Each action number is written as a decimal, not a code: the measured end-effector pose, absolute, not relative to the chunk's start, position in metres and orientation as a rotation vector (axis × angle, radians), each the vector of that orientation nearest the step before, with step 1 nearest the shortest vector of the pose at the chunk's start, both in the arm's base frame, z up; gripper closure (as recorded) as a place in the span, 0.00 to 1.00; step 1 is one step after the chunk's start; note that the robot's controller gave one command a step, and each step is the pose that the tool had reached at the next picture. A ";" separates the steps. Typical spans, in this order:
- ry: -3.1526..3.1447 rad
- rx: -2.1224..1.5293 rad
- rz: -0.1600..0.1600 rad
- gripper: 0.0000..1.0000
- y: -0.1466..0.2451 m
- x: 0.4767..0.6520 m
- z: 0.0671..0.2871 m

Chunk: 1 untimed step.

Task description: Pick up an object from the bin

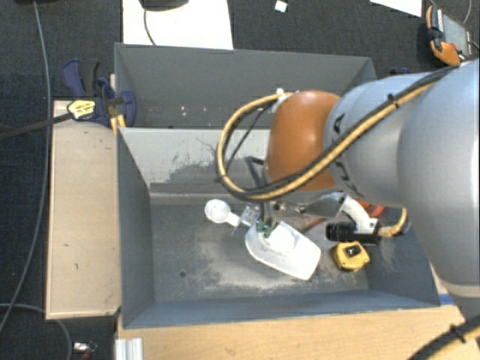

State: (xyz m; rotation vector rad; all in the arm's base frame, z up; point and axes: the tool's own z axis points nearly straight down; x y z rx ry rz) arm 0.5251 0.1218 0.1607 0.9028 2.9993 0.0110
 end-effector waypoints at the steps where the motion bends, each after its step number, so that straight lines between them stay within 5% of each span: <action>1: 3.000 0.901 0.011 1.00 0.122 0.525 0.178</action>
Offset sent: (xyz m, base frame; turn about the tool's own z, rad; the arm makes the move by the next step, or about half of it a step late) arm 0.0000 -0.0001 0.0161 -0.0014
